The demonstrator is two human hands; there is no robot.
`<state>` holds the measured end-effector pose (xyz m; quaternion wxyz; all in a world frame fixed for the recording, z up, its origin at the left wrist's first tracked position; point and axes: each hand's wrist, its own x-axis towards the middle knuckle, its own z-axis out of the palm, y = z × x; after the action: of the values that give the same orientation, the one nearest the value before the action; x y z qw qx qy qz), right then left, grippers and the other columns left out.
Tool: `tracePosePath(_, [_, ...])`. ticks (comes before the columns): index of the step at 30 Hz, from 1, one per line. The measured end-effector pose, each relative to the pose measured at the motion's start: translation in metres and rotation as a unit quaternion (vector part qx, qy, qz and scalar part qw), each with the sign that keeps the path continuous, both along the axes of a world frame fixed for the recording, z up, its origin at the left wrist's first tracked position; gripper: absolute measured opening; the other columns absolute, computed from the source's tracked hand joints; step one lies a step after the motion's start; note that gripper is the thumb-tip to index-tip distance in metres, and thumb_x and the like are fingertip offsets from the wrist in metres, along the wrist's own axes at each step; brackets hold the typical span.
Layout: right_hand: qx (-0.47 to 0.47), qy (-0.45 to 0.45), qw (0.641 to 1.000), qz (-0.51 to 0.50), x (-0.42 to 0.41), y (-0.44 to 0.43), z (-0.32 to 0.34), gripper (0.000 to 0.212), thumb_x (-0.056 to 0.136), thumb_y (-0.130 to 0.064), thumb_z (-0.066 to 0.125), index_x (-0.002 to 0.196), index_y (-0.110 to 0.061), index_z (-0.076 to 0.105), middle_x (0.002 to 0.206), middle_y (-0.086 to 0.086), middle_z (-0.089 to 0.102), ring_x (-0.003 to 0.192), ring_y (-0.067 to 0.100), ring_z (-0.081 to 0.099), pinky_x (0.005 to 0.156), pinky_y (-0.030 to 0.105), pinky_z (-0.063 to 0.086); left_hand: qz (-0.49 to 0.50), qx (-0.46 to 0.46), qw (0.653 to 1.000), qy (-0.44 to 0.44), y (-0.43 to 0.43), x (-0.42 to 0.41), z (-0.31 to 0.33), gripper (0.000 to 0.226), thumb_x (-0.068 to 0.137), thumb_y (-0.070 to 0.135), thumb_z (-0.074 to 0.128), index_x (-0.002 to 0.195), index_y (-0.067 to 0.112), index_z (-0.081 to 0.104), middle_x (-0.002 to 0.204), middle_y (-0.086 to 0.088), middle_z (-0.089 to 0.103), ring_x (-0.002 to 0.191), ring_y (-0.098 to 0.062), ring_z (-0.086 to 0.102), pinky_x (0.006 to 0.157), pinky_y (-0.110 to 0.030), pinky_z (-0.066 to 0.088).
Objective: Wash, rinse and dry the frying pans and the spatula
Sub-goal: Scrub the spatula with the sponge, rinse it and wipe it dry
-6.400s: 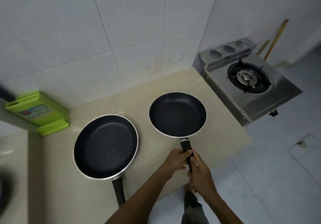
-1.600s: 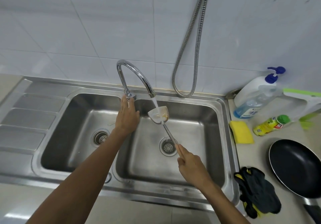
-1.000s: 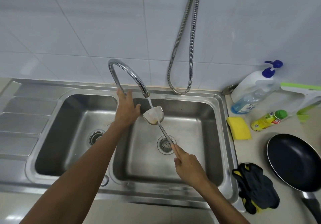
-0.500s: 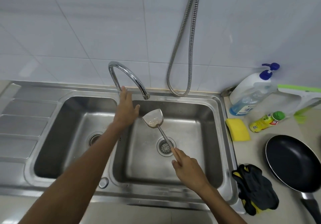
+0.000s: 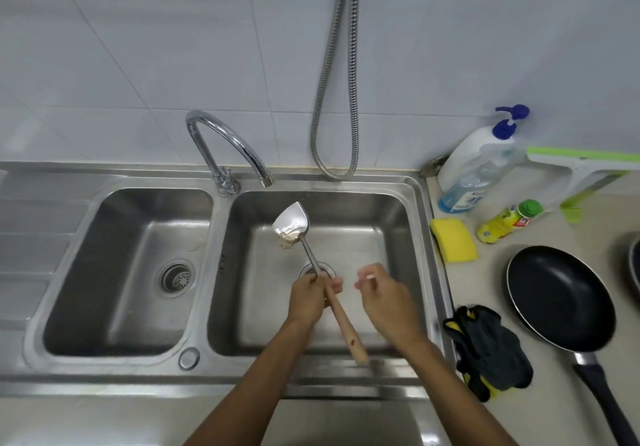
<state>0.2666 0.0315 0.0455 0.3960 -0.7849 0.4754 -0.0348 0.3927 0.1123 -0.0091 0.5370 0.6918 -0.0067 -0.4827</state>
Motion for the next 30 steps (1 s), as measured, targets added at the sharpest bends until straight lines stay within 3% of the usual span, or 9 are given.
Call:
tracePosePath(4, [-0.244,0.034,0.963,-0.108,-0.029,-0.112,-0.023,0.023,0.097,-0.018,0.057,0.116,-0.005,0.061,0.112,0.021,0.065,0.102,0.042,0.06,0.083,0.048,0.05,0.017,0.009,1.0,0.013,-0.001,0.0,-0.001,0.026,0.107,0.013,0.046,0.107,-0.006,0.063,0.096,-0.015,0.076,0.08,-0.022,0.077,0.059,-0.027,0.057])
tracePosePath(9, [-0.23,0.225,0.946,-0.043,-0.065,-0.176,-0.075,0.048,0.096,-0.04,0.055,0.132,-0.009,0.052,0.132,0.03,0.048,0.12,0.051,0.047,0.095,0.061,0.046,0.034,-0.005,0.999,0.023,0.003,-0.007,0.007,0.017,0.107,0.014,0.046,0.102,0.002,0.057,0.089,-0.014,0.065,0.058,-0.019,0.071,0.048,-0.03,0.055])
tracePosePath(11, [-0.19,0.204,0.958,-0.069,-0.067,-0.174,-0.074,0.046,0.096,-0.038,0.06,0.134,-0.015,0.05,0.129,0.029,0.051,0.116,0.051,0.049,0.092,0.061,0.049,0.034,0.005,0.999,-0.002,0.004,-0.008,0.011,0.017,0.107,0.016,0.046,0.099,0.005,0.056,0.088,-0.013,0.062,0.049,-0.012,0.063,0.043,-0.027,0.05])
tracePosePath(14, [-0.254,0.12,0.959,-0.048,-0.048,-0.147,-0.061,0.037,0.093,-0.031,0.064,0.123,-0.01,0.06,0.111,0.029,0.062,0.097,0.05,0.057,0.084,0.056,0.052,0.025,0.013,0.999,-0.04,0.005,-0.01,0.015,0.019,0.107,0.018,0.045,0.092,0.01,0.054,0.079,-0.006,0.055,0.043,-0.007,0.047,0.037,-0.022,0.04])
tracePosePath(17, [-0.235,-0.04,0.964,0.115,-0.005,-0.077,-0.045,0.036,0.097,-0.042,0.061,0.128,-0.024,0.066,0.126,0.009,0.062,0.111,0.032,0.056,0.096,0.042,0.049,-0.005,0.011,0.999,-0.05,0.005,-0.017,0.022,0.022,0.106,0.018,0.044,0.09,0.009,0.056,0.071,-0.004,0.05,0.041,-0.007,0.043,0.037,-0.022,0.037])
tracePosePath(20, [-0.234,-0.117,0.93,0.258,0.038,-0.027,-0.044,0.026,0.1,-0.043,0.059,0.123,-0.04,0.07,0.135,-0.004,0.056,0.114,0.02,0.049,0.098,0.03,0.044,-0.049,0.019,0.993,-0.104,0.009,-0.02,0.037,0.031,0.107,0.023,0.041,0.09,0.003,0.058,0.061,-0.005,0.052,0.041,-0.01,0.045,0.039,-0.025,0.04])
tracePosePath(24, [-0.351,-0.045,0.919,0.175,0.073,-0.085,-0.048,0.021,0.096,-0.04,0.057,0.103,-0.038,0.077,0.123,0.001,0.058,0.1,0.029,0.05,0.09,0.035,0.04,-0.09,-0.015,0.988,-0.122,0.027,-0.029,0.058,0.032,0.107,0.028,0.045,0.079,0.014,0.053,0.054,0.006,0.047,0.04,-0.008,0.041,0.037,-0.024,0.036])
tracePosePath(26, [-0.381,-0.031,0.917,0.115,0.084,-0.106,-0.037,0.005,0.089,-0.031,0.073,0.09,-0.033,0.078,0.112,0.005,0.061,0.097,0.026,0.044,0.084,0.04,0.049,-0.098,-0.023,0.989,-0.11,0.03,-0.037,0.066,0.03,0.106,0.03,0.047,0.082,0.014,0.054,0.055,0.007,0.047,0.042,-0.005,0.04,0.037,-0.022,0.036])
tracePosePath(30, [-0.367,-0.083,0.895,0.241,0.079,-0.092,-0.041,0.011,0.09,-0.034,0.074,0.099,-0.037,0.08,0.109,-0.002,0.063,0.097,0.025,0.048,0.083,0.037,0.054,-0.076,-0.021,0.989,-0.126,0.028,-0.03,0.073,0.034,0.107,0.029,0.045,0.076,0.016,0.051,0.051,0.007,0.043,0.038,-0.006,0.037,0.037,-0.023,0.033])
